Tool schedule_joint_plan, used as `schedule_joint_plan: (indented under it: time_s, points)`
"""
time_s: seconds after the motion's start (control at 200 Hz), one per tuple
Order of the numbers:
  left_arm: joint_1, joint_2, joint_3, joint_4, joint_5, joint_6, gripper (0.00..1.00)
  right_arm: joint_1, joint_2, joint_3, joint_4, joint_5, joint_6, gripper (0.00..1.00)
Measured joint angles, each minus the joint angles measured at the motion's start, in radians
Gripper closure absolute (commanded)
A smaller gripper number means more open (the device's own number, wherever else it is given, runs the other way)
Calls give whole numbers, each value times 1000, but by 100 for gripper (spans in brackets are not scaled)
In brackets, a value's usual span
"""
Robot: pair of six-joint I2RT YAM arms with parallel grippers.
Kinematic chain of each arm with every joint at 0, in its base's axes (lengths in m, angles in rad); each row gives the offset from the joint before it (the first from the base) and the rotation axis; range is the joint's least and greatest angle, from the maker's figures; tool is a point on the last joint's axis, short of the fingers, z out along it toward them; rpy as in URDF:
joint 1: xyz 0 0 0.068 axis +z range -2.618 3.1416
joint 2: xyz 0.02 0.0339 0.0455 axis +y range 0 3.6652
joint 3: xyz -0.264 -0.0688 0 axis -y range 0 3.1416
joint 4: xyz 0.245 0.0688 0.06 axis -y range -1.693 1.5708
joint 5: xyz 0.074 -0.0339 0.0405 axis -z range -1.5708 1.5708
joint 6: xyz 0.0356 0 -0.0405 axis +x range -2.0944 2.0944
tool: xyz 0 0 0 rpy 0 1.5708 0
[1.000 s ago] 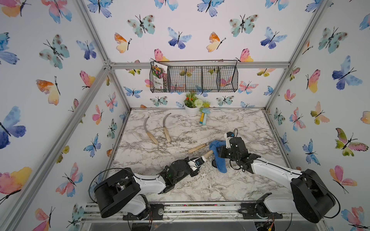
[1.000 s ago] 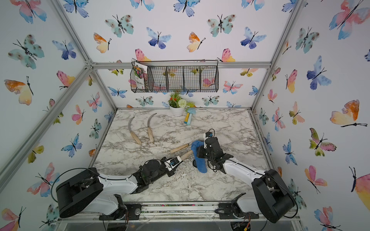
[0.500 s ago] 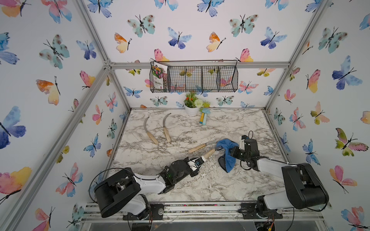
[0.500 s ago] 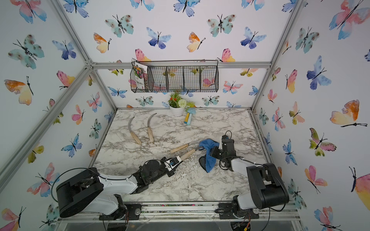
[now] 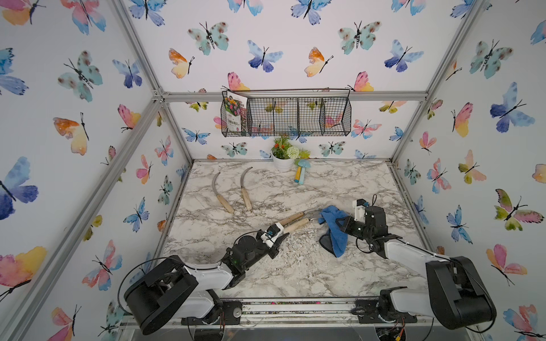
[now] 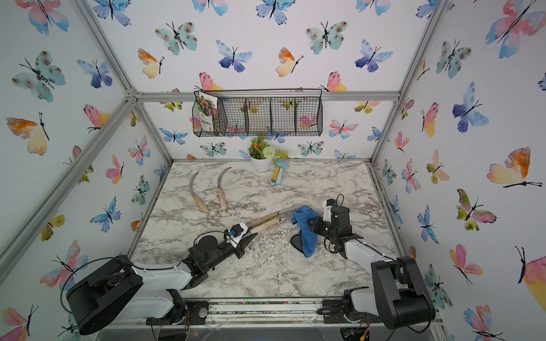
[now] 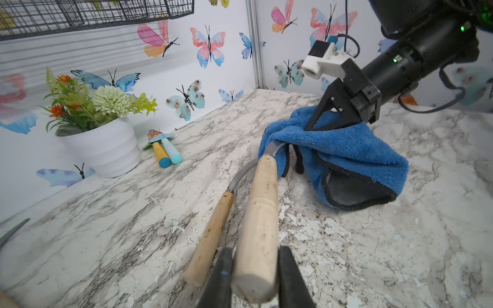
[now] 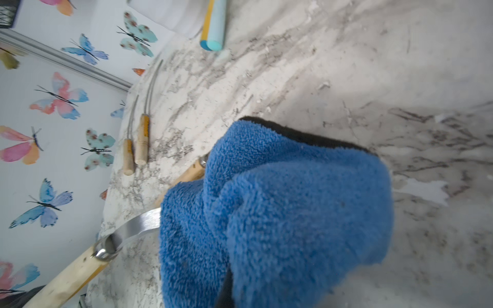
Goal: Wipe small sickles with rags
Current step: Wipe the small sickle.
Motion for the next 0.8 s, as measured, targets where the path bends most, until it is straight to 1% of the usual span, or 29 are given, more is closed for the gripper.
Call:
schedule_joint_plan:
  time_s: [0.06,0.195,0.285,0.355,0.476,0.566,0.651,0.716,0.801]
  points:
    - [25,-17,-13,30,34,-43,100,0,-80,0,-26,-2,0,98]
    - [36,-37,-31,91,64,-126,100,0,-252,0,-109,14,0,98]
    - [41,-53,-29,106,85,-196,100,0,-332,0,-163,32,0,98]
    - [47,-62,-22,102,106,-226,100,-4,-372,-1,-192,35,-1,98]
    - [58,-64,15,55,146,-262,100,-15,-374,-1,-222,36,-8,98]
    - [62,-63,55,-14,148,-284,100,-24,-345,2,-238,34,-18,98]
    - [63,-44,85,-36,145,-304,100,-21,-322,8,-247,40,-29,98]
    - [64,-2,106,-37,138,-313,100,8,-314,19,-256,68,-36,98]
    - [80,77,146,-58,107,-312,100,78,-294,48,-272,134,-43,98]
